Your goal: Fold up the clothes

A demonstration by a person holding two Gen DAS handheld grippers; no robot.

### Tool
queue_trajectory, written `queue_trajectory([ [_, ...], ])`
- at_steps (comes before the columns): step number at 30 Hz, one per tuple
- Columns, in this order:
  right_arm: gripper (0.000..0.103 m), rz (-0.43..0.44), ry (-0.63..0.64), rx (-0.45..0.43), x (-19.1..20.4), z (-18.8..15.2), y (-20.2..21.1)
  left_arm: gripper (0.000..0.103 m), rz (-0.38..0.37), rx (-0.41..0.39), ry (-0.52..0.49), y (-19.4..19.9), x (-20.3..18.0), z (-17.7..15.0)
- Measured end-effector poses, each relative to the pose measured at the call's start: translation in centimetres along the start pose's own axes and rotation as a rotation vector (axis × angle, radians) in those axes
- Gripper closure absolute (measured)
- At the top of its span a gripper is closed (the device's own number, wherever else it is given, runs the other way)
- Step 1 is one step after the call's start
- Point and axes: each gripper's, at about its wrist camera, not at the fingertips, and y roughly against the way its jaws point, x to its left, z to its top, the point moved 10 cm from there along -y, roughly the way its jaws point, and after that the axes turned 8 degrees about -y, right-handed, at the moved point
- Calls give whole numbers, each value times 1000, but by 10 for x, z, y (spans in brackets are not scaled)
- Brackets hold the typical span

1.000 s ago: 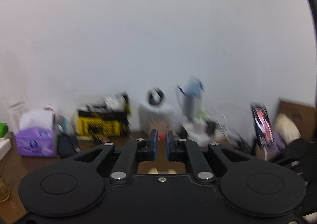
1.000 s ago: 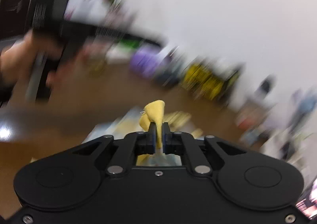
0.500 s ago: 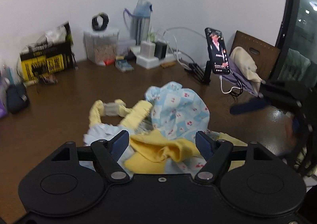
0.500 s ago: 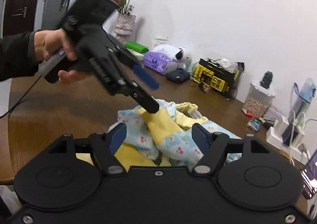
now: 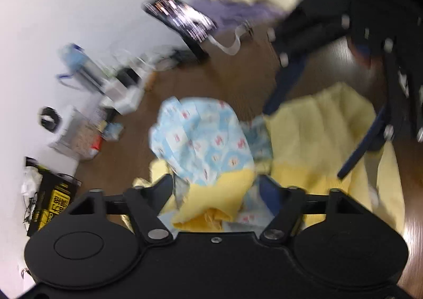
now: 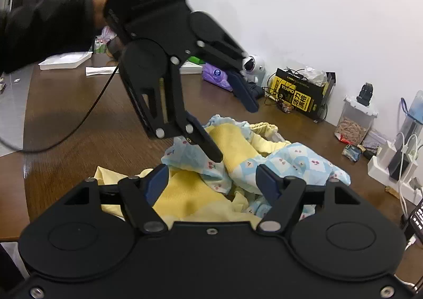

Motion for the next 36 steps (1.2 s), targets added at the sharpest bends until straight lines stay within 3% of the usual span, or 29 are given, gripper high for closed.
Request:
queue_trajectory([
  [2,27,-2,-18,2,-2,0,2,93,-54,7,70,-8,8,-3],
  [5,27,-2,-34,3,0,-3,13,95,-15,-84,93,3,21,5],
  [8,27,12,-53,-1,0,-2,17,97,102,-177,172,24,52,8],
  [13,27,25,-45,-20,5,12,10,97,274,-218,259,40,90,-7],
  [16,26,49,-59,-13,7,27,-10,97,326,-232,285,48,98,-13],
  [19,26,107,-157,82,7,40,-59,97,364,-232,283,57,98,-14],
  [20,32,106,-171,116,7,39,-71,97,376,-230,276,58,97,-15],
  [21,64,105,-184,150,7,37,-83,97,385,-232,272,60,96,-17],
  [23,90,92,-245,194,-2,33,-98,97,396,-250,285,66,95,-20],
  [24,91,85,-278,214,-6,30,-105,97,402,-256,291,68,95,-22],
  [25,91,74,-314,167,-14,37,-98,97,410,-258,297,66,96,-26],
  [28,91,40,-396,-62,-38,65,-57,97,439,-251,322,60,94,-41],
  [31,91,-106,-415,-212,-61,71,-23,97,450,-292,359,63,78,-48],
  [34,87,-202,-458,-120,-75,36,-18,97,409,-297,369,51,43,-56],
  [36,77,-228,-525,-64,-83,10,-15,97,380,-261,341,37,17,-62],
])
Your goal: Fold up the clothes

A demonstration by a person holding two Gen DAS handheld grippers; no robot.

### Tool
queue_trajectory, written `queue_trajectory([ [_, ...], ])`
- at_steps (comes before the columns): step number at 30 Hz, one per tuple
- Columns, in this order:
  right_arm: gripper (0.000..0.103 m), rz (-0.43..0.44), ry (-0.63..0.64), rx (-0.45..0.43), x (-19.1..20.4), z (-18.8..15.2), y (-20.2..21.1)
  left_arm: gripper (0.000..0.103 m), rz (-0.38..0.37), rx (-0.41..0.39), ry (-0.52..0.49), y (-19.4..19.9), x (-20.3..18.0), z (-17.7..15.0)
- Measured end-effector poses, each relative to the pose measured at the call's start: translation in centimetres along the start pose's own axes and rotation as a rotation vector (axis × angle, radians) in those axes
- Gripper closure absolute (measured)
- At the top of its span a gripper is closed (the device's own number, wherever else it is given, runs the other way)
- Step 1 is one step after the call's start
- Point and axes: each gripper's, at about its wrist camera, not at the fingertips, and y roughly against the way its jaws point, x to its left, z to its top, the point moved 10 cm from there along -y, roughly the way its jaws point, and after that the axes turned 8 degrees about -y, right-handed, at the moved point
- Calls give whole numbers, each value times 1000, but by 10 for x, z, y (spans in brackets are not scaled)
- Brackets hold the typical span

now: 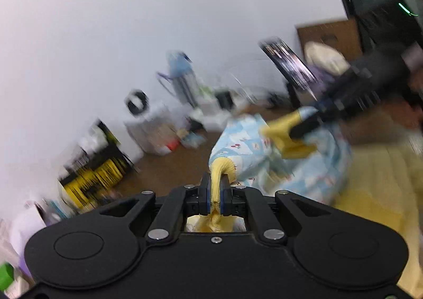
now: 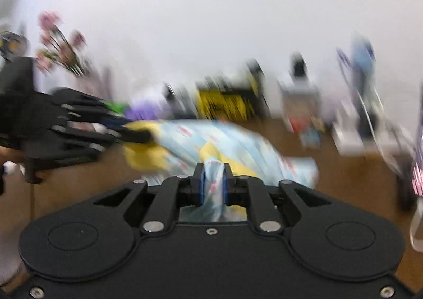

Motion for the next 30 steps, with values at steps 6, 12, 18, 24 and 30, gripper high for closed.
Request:
queue_trajectory([
  [6,60,-125,-17,-63,-27,-2,24,96,-27,50,18,-1,-29,-26],
  [12,30,-1,322,20,22,-13,9,90,-33,73,-4,-5,-43,-34],
  [18,32,91,441,11,43,-23,14,38,111,145,-112,18,-47,-38],
  [24,23,278,645,-128,67,2,73,21,85,56,-177,97,-75,-13],
  [30,22,379,1001,15,68,-49,109,13,-17,22,-361,137,-141,-6],
])
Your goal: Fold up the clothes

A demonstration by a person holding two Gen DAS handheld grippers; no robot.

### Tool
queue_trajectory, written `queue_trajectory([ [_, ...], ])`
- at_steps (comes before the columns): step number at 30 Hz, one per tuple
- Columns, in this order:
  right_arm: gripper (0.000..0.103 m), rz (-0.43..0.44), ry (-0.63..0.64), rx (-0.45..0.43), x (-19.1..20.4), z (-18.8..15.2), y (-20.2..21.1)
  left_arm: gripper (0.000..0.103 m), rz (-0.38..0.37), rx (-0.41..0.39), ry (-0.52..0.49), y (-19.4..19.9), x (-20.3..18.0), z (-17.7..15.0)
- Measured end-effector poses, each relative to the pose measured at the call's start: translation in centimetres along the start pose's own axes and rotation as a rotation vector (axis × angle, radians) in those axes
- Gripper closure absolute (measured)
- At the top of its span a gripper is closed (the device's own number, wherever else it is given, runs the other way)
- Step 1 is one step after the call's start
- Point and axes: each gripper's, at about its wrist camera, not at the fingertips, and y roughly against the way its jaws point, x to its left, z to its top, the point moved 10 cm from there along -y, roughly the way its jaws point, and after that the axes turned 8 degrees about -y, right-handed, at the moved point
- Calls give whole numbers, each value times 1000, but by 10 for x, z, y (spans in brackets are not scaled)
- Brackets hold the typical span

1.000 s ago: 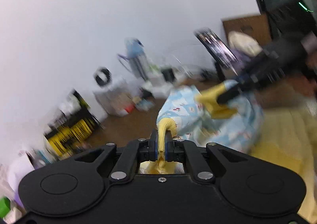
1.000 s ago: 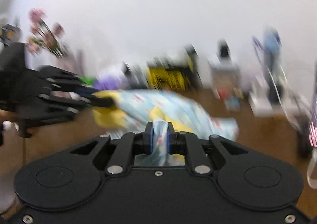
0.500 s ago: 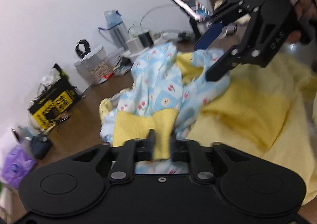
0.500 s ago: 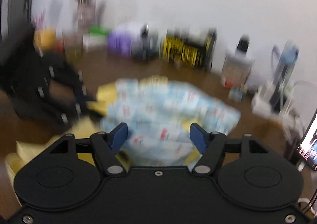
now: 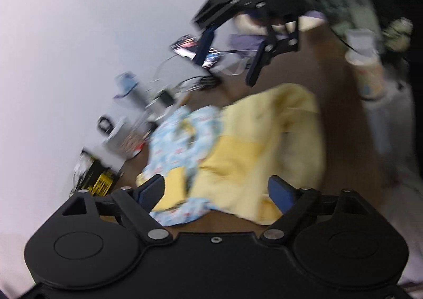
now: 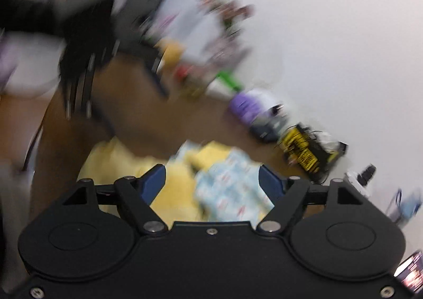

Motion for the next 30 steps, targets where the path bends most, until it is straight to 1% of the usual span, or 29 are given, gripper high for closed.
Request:
queue_trajectory([
  [1,21,25,54,33,9,-6,3,13,-23,-8,-18,1,-10,3],
  [2,19,83,87,81,23,-17,5,13,-44,-19,-27,1,-17,4],
  [3,19,121,103,115,33,-27,6,12,-64,-22,-34,-1,-21,5],
  [4,19,133,111,134,39,-33,7,12,-92,-18,-50,-5,-29,5],
  [7,18,117,142,185,50,-55,4,12,-108,10,-110,-13,-38,-1],
  [9,18,78,169,227,52,-70,4,12,-126,21,-136,-18,-42,-4],
  [10,17,75,177,234,54,-76,5,12,-144,26,-143,-21,-43,-6],
  [11,13,64,188,234,55,-80,6,12,-159,29,-150,-26,-43,-7],
  [12,12,54,181,220,55,-82,5,12,-170,31,-156,-31,-41,-8],
  [15,12,42,161,197,50,-83,-2,12,-187,30,-144,-40,-36,-9],
  [17,12,40,158,181,46,-83,-7,12,-232,32,-120,-47,-32,-9],
  [19,12,67,130,160,43,-80,-15,12,-278,35,-86,-54,-29,-8],
  [20,12,80,112,155,41,-79,-17,14,-317,36,-49,-59,-27,-7],
  [21,12,102,84,155,39,-79,-20,32,-360,35,-1,-64,-23,-7],
  [22,13,126,54,158,37,-78,-23,47,-409,34,61,-69,-19,-9],
  [23,18,167,17,163,36,-78,-25,74,-445,35,117,-75,-14,-11],
  [24,39,215,-23,169,35,-77,-28,91,-447,37,142,-81,-10,-15],
  [25,50,246,-41,176,36,-78,-29,93,-436,35,150,-86,-6,-19],
  [27,72,285,-94,185,33,-77,-34,94,-453,32,215,-91,3,-24],
  [28,79,284,-102,187,31,-77,-35,95,-459,33,245,-92,5,-26],
  [29,86,277,-103,188,29,-77,-36,95,-452,33,251,-89,6,-25],
  [30,89,273,-122,181,26,-75,-35,96,-444,23,250,-85,8,-23],
])
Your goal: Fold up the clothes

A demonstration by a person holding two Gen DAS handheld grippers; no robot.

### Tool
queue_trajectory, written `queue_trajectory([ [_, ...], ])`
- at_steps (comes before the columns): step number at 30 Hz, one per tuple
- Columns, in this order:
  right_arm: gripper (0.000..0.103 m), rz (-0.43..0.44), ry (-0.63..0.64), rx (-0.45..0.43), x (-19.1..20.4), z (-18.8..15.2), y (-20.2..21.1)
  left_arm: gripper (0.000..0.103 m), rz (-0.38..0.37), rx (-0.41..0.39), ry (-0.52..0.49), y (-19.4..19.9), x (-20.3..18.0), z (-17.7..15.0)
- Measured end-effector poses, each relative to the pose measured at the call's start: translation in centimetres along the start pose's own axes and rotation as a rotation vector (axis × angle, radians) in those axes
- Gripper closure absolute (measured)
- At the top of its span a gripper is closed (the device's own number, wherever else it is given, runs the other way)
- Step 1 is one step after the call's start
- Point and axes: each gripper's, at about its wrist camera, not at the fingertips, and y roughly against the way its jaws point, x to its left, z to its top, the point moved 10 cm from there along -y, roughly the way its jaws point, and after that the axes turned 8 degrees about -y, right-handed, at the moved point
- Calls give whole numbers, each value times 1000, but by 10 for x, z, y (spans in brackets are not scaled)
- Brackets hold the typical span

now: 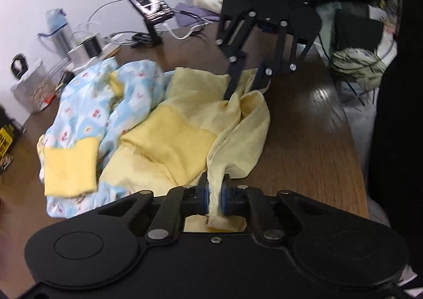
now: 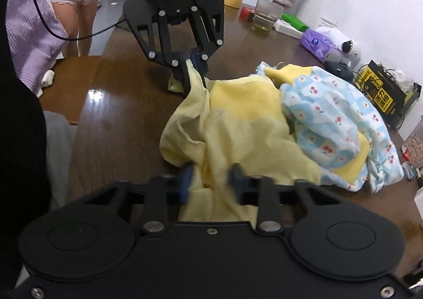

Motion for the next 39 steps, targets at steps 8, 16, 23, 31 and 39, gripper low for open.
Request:
queue_trajectory([
  [8,100,91,-100,-96,18,24,57,96,7,-170,30,69,-13,42],
  [16,102,24,-111,-220,-30,66,98,96,206,-262,-24,97,67,82],
  [23,103,-123,-123,-223,-155,112,70,96,253,-257,91,60,175,85],
  [31,102,-237,-195,-48,-214,69,-31,96,154,-79,233,-29,191,9],
  [39,96,-383,-187,-159,-224,80,5,96,154,-80,282,-36,191,-2],
])
